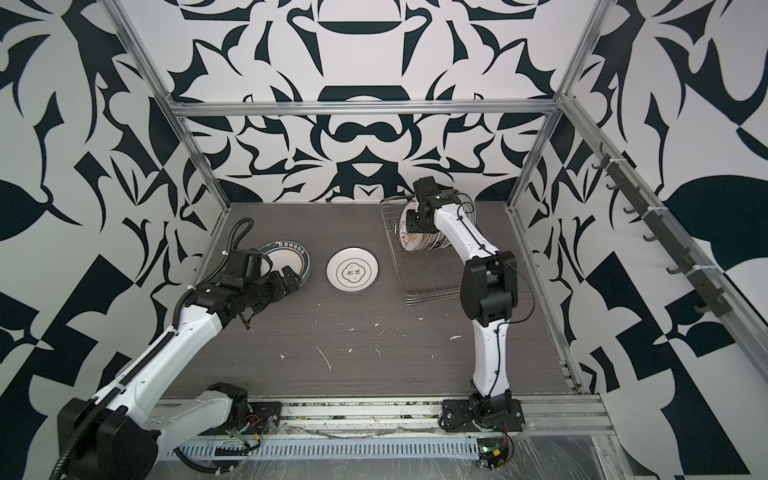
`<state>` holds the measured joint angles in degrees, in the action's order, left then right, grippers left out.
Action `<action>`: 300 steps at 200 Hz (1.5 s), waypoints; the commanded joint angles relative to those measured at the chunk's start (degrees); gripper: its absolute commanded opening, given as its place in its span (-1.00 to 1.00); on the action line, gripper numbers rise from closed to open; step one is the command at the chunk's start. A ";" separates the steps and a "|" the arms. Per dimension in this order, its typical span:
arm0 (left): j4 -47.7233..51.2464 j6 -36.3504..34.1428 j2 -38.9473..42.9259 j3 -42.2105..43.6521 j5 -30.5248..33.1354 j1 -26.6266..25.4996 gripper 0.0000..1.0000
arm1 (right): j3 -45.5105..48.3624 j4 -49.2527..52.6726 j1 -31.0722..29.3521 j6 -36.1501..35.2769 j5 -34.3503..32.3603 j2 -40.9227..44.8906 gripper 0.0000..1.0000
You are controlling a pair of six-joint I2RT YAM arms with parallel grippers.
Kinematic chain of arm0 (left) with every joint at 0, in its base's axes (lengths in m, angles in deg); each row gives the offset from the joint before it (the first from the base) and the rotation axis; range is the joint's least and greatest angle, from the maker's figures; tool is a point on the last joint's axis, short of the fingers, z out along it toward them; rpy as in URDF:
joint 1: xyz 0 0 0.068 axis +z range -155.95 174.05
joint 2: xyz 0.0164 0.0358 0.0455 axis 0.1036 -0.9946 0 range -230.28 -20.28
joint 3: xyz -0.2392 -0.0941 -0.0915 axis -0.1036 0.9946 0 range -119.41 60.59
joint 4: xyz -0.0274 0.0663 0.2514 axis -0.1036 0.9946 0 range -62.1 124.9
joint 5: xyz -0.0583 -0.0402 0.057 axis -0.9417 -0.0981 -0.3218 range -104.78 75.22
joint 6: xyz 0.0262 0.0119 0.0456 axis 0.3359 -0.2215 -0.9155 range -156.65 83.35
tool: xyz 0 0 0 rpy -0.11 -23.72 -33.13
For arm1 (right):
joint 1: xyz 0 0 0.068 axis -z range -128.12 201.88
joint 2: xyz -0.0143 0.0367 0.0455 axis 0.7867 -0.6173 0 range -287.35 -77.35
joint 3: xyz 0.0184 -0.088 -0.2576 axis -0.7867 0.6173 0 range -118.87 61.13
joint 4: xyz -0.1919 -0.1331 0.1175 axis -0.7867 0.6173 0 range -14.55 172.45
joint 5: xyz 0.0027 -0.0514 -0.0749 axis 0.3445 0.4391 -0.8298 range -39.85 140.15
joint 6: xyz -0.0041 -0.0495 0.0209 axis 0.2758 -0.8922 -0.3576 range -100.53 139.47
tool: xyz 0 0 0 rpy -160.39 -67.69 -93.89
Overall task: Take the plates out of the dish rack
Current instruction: 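Open the left gripper and draw back while right grips the orange-sunburst plate, then lift the orange-sunburst plate out of the rack with the right gripper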
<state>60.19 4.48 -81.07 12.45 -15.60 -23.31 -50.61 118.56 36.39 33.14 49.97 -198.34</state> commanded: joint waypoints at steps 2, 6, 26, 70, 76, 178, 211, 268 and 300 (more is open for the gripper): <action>-0.39 1.38 2.69 0.53 1.95 0.25 0.98 | -3.57 0.58 -0.07 -1.36 0.13 -0.29 -0.22; -0.24 1.54 2.97 0.61 2.17 0.35 0.99 | -4.09 0.72 -0.07 -1.53 0.18 -0.65 -0.25; 0.07 1.75 3.99 1.20 1.99 0.39 0.98 | -5.91 1.79 -0.07 -1.72 0.48 -2.07 -0.40; 3.39 5.45 6.19 1.56 6.19 0.43 0.99 | -7.67 3.27 -0.25 -3.20 0.17 -3.37 -0.74; 3.17 5.97 6.74 2.13 6.46 0.43 0.99 | -8.11 3.73 -0.26 -3.37 0.01 -3.46 -0.81; -1.68 5.03 12.75 7.66 4.88 0.45 0.98 | -11.54 8.96 -1.75 -4.35 -3.98 5.12 -1.00; -1.21 3.99 11.65 7.01 5.64 0.42 0.98 | -13.19 12.01 -3.48 -4.53 -6.89 10.83 -1.00; -3.59 -0.46 8.41 4.36 0.37 0.42 0.98 | 8.34 -0.92 -6.93 -1.05 -7.60 34.93 -1.00; -6.84 -0.93 7.03 3.88 -3.57 0.46 0.98 | 31.85 -17.69 -6.93 6.86 -6.78 53.83 -1.00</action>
<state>56.39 5.05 -73.36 17.72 -15.14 -23.09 -30.03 115.74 28.90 32.68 43.30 -153.90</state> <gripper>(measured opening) 0.992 0.132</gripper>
